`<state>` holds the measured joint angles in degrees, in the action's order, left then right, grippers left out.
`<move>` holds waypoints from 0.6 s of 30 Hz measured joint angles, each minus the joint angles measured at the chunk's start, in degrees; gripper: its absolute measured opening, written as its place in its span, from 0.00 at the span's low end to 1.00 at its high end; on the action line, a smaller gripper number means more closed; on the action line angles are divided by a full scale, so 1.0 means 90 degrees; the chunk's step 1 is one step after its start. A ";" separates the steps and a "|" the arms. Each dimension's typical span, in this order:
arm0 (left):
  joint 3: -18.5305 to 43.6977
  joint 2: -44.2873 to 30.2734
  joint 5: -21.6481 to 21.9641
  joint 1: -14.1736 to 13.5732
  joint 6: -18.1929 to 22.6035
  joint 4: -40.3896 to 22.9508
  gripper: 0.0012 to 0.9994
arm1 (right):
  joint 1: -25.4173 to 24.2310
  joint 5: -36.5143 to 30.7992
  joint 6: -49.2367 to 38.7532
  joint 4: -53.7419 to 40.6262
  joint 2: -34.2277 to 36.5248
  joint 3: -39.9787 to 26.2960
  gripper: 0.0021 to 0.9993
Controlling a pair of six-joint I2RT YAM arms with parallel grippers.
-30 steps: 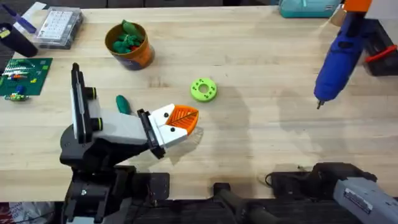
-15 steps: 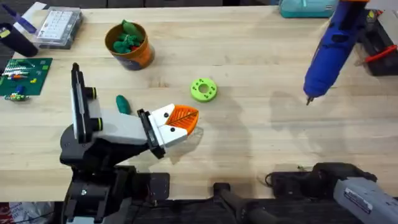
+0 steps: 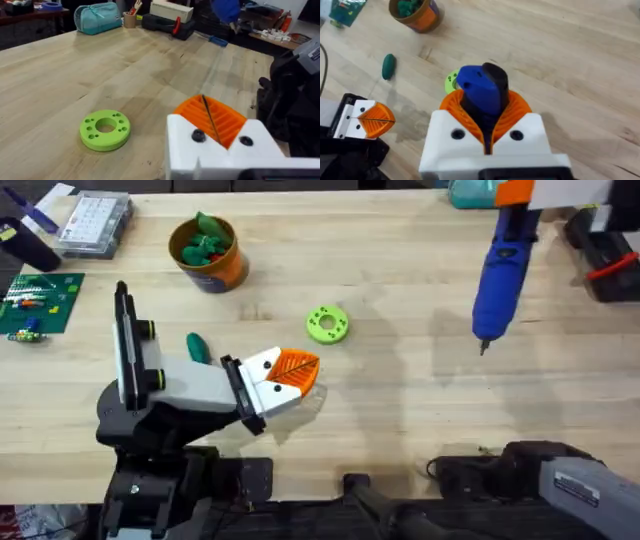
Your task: Pick up the gripper from the table and insert it into the empty holder that is missing its gripper. Then pick up a screw, insert it into the mounting hole, and use the screwdriver to tighten it. Finally, clean up the table by picking up the vegetable and placing it into the bucket.
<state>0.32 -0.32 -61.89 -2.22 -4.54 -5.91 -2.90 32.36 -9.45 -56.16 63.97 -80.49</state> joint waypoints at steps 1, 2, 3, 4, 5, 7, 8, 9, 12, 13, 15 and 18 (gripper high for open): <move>0.0000 0.0000 0.0000 0.0000 0.0000 0.0000 0.00 | 0.0000 -0.0009 0.0000 -0.0001 0.0064 0.0000 0.02; 0.0000 0.0000 0.0000 0.0000 0.0000 0.0000 0.00 | 0.0000 -0.0017 -0.0001 -0.0002 0.0111 0.0000 0.02; 0.0000 0.0001 0.0000 0.0000 0.0000 0.0000 0.00 | 0.0000 -0.0019 -0.0002 -0.0002 0.0136 0.0000 0.02; 0.0000 0.0001 0.0000 0.0000 0.0000 0.0000 0.00 | 0.0000 -0.0020 -0.0002 -0.0001 0.0144 0.0000 0.02; 0.0000 0.0000 0.0000 0.0000 0.0000 0.0000 0.00 | 0.0000 -0.0020 -0.0002 -0.0001 0.0144 0.0000 0.02; 0.0000 0.0000 0.0000 0.0000 0.0000 0.0000 0.00 | 0.0000 -0.0019 -0.0002 0.0000 0.0138 0.0000 0.02; 0.0000 0.0000 0.0000 0.0000 0.0000 0.0000 0.00 | 0.0000 -0.0019 -0.0002 -0.0001 0.0139 0.0000 0.02; 0.0000 0.0000 0.0000 0.0000 0.0000 0.0000 0.00 | 0.0000 -0.0019 -0.0001 -0.0002 0.0140 0.0000 0.02; 0.0000 0.0000 0.0000 0.0000 0.0000 0.0000 0.00 | 0.0000 -0.0019 -0.0002 0.0000 0.0138 0.0000 0.02; 0.0000 0.0000 0.0000 0.0000 0.0000 0.0000 0.00 | 0.0000 -0.0019 -0.0002 0.0000 0.0138 0.0000 0.02; 0.0000 0.0000 0.0000 0.0000 0.0000 0.0000 0.00 | 0.0000 -0.0019 -0.0002 0.0000 0.0138 0.0000 0.02; 0.0000 0.0000 0.0000 0.0000 0.0000 0.0000 0.00 | 0.0000 -0.0019 -0.0002 0.0000 0.0138 0.0000 0.02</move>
<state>0.32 -0.32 -61.89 -2.22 -4.54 -5.91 -2.90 32.18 -9.47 -56.16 65.21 -80.49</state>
